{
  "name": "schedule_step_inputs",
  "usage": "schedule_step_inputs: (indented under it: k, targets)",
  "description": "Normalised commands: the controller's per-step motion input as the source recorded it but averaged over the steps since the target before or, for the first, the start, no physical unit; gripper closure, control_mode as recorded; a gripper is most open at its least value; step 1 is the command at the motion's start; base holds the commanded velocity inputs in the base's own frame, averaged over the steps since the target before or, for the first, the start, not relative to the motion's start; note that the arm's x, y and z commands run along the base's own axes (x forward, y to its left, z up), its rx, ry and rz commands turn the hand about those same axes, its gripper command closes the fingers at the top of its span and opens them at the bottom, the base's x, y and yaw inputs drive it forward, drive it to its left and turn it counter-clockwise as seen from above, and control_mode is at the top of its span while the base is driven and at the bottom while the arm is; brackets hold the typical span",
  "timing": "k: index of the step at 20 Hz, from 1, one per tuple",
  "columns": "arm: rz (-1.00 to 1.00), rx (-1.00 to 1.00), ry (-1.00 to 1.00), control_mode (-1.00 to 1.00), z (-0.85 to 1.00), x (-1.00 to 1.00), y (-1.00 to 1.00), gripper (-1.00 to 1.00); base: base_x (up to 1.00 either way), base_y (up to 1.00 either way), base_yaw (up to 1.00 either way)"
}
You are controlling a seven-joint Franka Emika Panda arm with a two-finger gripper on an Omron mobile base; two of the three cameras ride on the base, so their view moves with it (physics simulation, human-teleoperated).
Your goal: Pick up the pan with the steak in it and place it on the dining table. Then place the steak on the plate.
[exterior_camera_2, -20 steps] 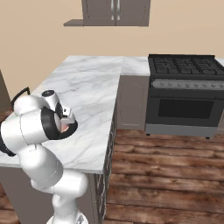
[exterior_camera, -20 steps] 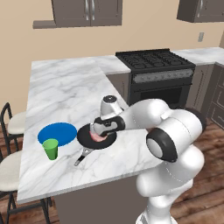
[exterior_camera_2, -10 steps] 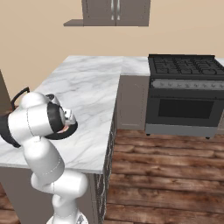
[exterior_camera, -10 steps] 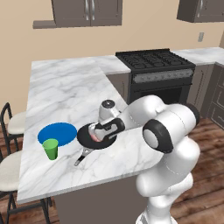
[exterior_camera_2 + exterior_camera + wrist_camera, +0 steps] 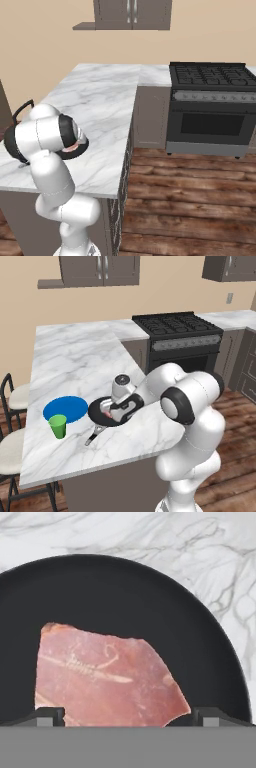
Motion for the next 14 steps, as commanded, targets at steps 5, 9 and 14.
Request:
schedule_step_inputs:
  k: [5, 9, 14]
  targets:
    - [0.0, 0.0, -0.04, -1.0, -0.15, 0.09, 0.0, -1.0, 0.0, 0.0, 0.0]
    - [0.0, 0.0, -0.04, -1.0, -0.13, 0.13, 0.0, -1.0, 0.0, 0.0, 0.0]
    - [0.0, 0.01, 0.0, -1.0, -0.02, 0.01, 0.0, -1.0, 0.0, 0.0, 0.0]
